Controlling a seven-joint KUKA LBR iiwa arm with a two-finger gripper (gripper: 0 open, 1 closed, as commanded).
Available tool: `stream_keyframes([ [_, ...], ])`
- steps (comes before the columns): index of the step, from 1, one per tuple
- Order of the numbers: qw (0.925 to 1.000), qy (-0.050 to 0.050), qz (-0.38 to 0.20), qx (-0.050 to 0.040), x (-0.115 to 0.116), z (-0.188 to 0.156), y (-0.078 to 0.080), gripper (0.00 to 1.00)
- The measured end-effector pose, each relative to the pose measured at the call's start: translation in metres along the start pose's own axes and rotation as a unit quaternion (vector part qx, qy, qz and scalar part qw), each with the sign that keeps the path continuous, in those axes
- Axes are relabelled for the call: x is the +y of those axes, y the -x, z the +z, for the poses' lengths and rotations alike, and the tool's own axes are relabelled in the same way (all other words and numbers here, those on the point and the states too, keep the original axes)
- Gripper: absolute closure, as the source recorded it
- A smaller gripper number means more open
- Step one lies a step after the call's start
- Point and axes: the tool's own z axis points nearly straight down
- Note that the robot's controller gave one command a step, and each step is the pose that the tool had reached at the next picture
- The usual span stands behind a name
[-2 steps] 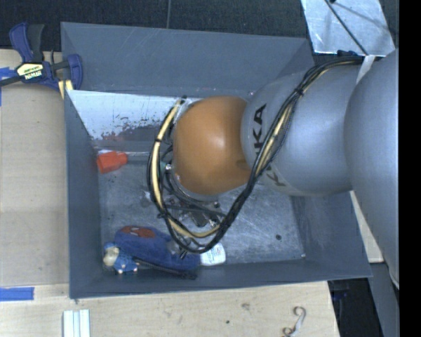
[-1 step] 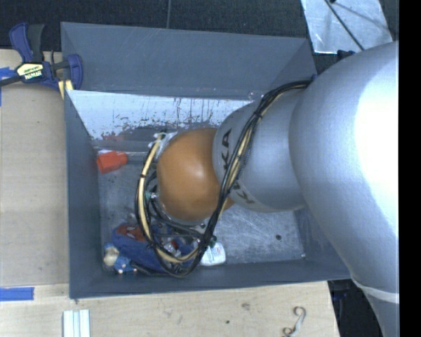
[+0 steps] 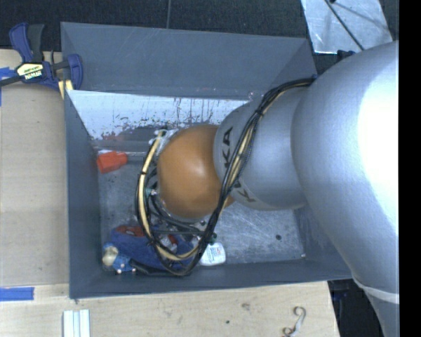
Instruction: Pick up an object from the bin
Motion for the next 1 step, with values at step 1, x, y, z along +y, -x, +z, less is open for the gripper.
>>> stream_keyframes([
  [1,1.0,0.002,-0.009,0.002,0.0009,-0.1316,0.0302,1.0],
])
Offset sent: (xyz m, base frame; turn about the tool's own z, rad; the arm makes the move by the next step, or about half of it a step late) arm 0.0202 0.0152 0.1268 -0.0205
